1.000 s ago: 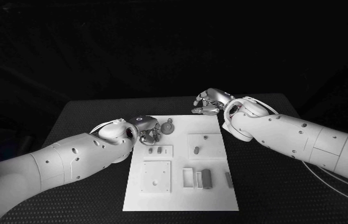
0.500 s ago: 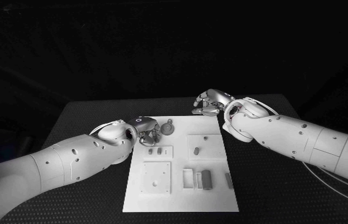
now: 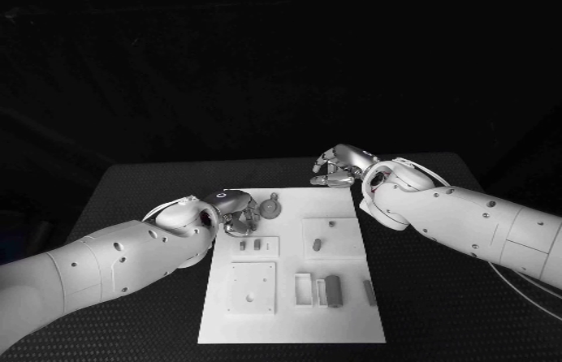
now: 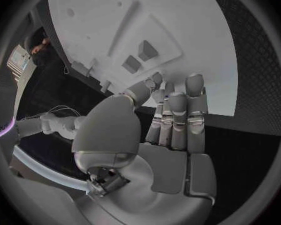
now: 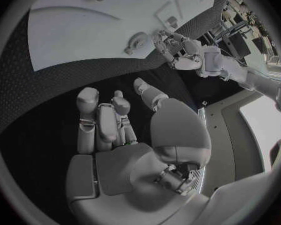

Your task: Assemble the parts on the task board

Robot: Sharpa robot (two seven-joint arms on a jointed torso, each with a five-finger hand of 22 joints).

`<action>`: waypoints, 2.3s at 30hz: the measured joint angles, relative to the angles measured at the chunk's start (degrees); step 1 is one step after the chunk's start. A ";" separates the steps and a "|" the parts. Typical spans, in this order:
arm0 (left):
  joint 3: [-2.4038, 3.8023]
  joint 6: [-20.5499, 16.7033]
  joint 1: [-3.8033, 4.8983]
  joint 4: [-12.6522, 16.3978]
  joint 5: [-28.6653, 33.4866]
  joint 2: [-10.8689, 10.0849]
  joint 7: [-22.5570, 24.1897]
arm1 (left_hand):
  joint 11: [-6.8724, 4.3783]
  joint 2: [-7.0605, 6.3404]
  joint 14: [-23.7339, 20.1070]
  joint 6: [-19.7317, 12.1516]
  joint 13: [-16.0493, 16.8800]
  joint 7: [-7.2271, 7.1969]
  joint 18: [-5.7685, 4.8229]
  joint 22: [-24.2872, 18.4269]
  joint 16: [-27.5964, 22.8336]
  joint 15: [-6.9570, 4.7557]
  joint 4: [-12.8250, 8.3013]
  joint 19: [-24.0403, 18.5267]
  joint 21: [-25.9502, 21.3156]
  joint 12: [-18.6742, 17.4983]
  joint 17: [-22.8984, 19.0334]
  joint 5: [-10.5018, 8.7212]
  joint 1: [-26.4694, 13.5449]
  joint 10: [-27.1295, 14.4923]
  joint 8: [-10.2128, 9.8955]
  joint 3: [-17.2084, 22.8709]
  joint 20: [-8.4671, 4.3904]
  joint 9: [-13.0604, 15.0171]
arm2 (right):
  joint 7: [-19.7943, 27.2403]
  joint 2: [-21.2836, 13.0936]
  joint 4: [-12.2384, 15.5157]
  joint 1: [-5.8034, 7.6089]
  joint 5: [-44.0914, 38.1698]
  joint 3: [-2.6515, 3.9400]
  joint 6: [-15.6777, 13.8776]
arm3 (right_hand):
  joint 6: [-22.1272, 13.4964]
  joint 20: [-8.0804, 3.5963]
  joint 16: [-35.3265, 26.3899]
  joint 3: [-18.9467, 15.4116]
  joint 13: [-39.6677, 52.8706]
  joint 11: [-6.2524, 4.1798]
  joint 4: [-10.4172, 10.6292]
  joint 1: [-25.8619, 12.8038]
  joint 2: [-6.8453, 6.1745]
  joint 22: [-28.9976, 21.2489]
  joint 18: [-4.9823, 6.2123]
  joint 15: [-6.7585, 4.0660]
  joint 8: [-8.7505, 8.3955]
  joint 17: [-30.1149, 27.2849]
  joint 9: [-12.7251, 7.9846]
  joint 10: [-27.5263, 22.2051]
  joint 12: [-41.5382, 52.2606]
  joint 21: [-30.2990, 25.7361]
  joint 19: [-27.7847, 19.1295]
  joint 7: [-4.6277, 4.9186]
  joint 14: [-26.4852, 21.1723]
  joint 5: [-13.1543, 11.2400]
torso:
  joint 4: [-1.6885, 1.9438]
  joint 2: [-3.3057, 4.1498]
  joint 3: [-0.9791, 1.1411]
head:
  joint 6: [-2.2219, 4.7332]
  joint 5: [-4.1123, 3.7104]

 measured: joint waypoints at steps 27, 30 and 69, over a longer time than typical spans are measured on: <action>0.50 0.04 0.02 -0.37 7.04 -4.84 0.01 | 0.04 -0.41 -0.79 0.54 1.21 0.54 0.10 -0.01 0.00 0.21 0.00 -0.32 -0.67 2.23 0.12 0.00 0.77 -0.80 1.07 0.00 0.49 0.67 | 0.88 -4.43 0.64 -0.25 0.61 -0.03 0.92 | -1.92 0.21 -2.11 0.28 -1.11 0.79 -1.26 1.01 -0.36 0.00 -0.03 0.58 -1.07 -3.92 -0.09 -2.13 -1.85 -0.88 -0.87 0.83 -3.45 0.00 | 0.01 0.00 0.00 | 0.13 -0.15; 0.60 -0.20 0.12 -0.38 10.68 -5.93 0.03 | 0.15 -0.21 -2.01 0.95 1.49 0.94 0.16 -0.02 -1.19 0.33 0.23 -1.53 -1.66 2.61 -0.12 0.00 0.55 -1.33 1.43 0.23 0.94 0.82 | 1.51 -5.69 1.94 -0.51 0.85 -0.23 1.63 | -2.33 0.73 -4.36 0.39 -3.27 0.75 -2.33 1.37 -0.01 0.00 -0.06 0.68 -1.07 -6.34 -0.01 -3.01 -4.60 -1.91 -2.21 0.82 -5.25 0.00 | 0.02 -0.01 -0.01 | 0.20 -0.25; 1.40 -0.37 3.39 8.60 44.76 -13.91 8.15 | 3.14 0.84 -14.99 0.74 0.17 0.93 0.65 -14.32 -29.39 5.81 0.68 -18.74 -20.70 3.72 -8.64 0.00 -5.21 -6.13 2.84 -1.34 6.22 1.91 | 3.72 -8.32 7.46 -2.89 -19.79 -5.91 9.44 | -0.72 2.36 -8.92 2.43 -41.81 4.86 -7.66 5.01 1.99 0.00 -0.39 4.16 1.18 -14.22 0.33 -1.76 -56.32 -7.54 -3.81 0.56 -6.54 0.00 | -0.02 0.05 -0.10 | 0.09 -1.05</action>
